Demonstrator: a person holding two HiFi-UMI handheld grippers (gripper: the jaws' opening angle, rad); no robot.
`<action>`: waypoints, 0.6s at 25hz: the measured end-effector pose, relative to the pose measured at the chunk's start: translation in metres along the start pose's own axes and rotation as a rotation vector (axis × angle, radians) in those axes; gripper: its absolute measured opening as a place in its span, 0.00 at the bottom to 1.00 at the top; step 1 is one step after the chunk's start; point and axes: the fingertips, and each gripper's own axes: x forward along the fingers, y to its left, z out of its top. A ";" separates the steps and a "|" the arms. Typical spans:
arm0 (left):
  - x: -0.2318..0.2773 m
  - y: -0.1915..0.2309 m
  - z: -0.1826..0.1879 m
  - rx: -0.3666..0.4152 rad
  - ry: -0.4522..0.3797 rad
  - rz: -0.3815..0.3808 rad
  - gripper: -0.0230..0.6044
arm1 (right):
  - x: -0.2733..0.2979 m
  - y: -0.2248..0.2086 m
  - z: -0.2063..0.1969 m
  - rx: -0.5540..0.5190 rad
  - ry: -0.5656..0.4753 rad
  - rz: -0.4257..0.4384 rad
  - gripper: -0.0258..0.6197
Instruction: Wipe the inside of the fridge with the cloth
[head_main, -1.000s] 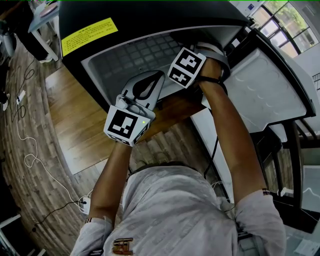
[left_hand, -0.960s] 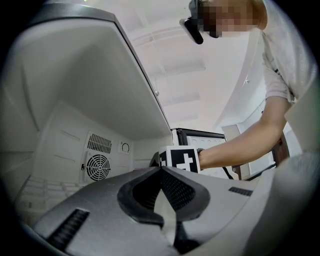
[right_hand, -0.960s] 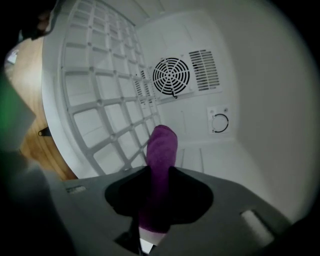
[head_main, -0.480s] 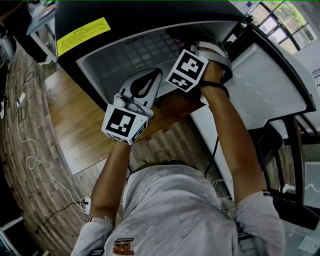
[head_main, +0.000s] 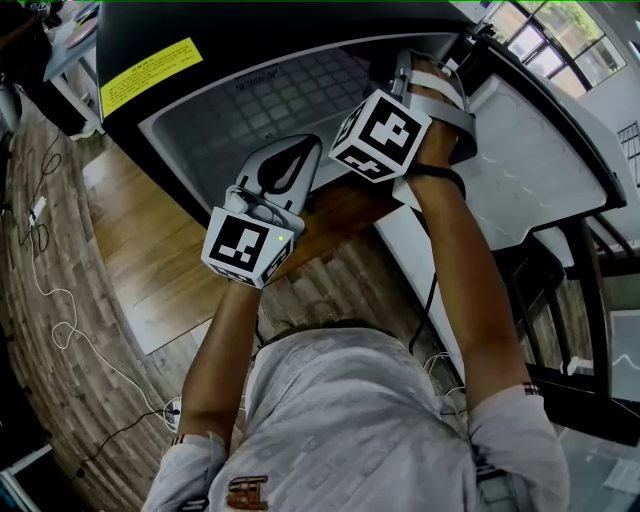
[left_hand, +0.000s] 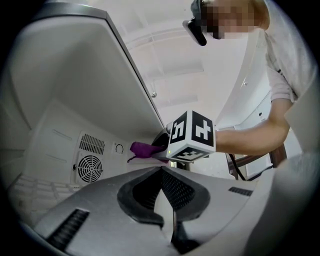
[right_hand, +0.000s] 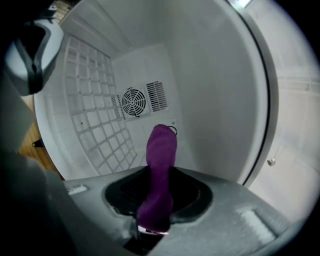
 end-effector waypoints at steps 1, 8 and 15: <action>0.001 -0.001 0.000 0.000 -0.001 -0.003 0.04 | 0.003 -0.003 -0.001 0.000 0.001 -0.003 0.21; 0.001 -0.001 -0.002 -0.007 0.000 -0.001 0.04 | 0.031 -0.011 -0.013 -0.047 0.054 -0.025 0.21; 0.001 0.005 -0.005 -0.015 0.001 0.006 0.04 | 0.049 -0.003 -0.013 -0.093 0.089 -0.009 0.21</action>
